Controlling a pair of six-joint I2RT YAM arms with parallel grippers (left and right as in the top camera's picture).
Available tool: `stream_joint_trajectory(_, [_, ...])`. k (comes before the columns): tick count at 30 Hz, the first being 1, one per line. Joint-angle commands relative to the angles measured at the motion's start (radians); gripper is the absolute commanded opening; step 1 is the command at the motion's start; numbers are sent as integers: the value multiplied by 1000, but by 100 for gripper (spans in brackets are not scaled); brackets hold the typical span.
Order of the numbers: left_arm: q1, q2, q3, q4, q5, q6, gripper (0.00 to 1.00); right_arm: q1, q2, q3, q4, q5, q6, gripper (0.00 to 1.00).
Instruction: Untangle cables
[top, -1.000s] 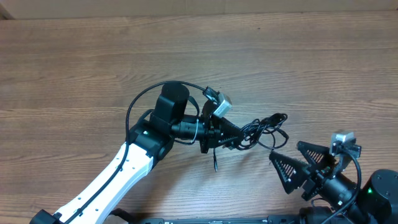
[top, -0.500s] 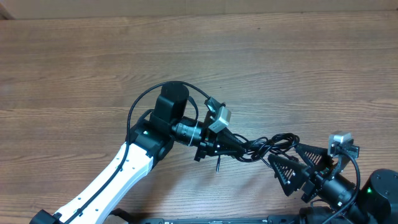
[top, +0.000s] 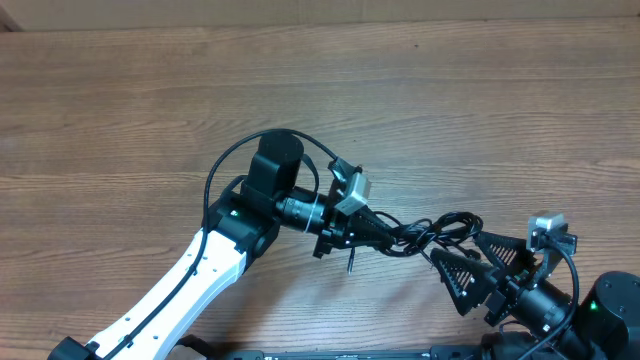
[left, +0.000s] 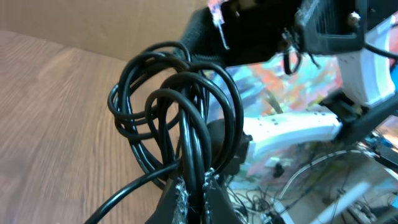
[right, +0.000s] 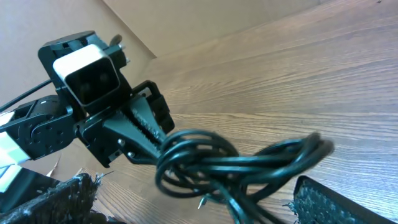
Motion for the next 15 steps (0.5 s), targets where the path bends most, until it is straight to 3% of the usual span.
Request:
stream_joint_trajectory(1, [9,-24,29,84,-23,-148,4,3,0,23,3,3,3,100])
stream_joint_trajectory(6, [60,-24,29,369,-23,-535,4,3,0,23,-5,60,3,100])
stream_joint_trajectory(9, [78,-24,29,421,-14,-613,4,3,0,23,-3,62,3,100])
stream_joint_trajectory(13, [77,-24,29,423,-4,-628,4,3,0,23,-2,63,3,100])
stream_joint_trajectory(15, [77,-24,29,423,-3,-636,4,3,0,22,8,63,3,91])
